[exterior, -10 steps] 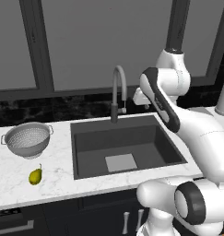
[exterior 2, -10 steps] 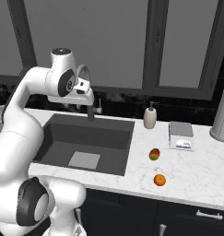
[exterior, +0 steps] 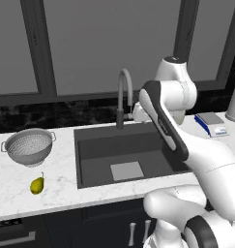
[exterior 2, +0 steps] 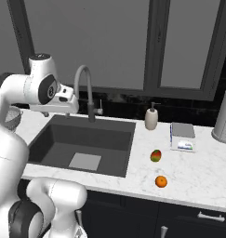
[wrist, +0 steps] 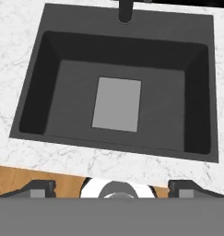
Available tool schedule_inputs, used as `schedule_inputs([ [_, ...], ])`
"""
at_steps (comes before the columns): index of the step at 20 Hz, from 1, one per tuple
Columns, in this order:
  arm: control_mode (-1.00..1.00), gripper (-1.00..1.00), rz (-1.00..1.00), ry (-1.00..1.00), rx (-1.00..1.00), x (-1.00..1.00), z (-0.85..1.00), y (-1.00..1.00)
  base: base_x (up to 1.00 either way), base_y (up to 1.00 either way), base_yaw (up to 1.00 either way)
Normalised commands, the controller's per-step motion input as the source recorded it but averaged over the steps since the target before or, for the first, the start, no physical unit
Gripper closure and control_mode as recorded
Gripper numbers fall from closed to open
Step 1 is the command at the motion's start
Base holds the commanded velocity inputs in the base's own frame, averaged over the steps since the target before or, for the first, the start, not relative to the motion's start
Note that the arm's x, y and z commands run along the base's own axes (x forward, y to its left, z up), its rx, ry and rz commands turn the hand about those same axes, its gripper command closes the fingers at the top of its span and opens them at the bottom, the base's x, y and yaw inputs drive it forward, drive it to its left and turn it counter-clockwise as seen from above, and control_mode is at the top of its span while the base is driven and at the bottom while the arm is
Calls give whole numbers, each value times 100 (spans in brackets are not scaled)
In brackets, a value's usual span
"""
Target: Put the colander in the sink, put the pear, mango, tangerine in the colander, and turn on the sink faucet and pour water over the colander.
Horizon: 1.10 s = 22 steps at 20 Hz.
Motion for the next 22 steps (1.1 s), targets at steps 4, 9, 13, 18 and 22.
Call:
schedule_inputs([
  [4, -100, -100, 0, 0, -8, -51, -11, 91, 0, 0, 0],
  [9, -100, -100, 0, 0, -8, -21, 0, 100, 0, 0, 0],
  [13, -100, -100, -3, 0, -1, -1, -1, 100, 0, 0, 0],
  [18, -100, -100, -5, 0, 0, 16, -12, 78, 0, 0, 0],
  [22, -100, -100, -7, -2, 0, 36, -24, 66, 0, 0, 0],
])
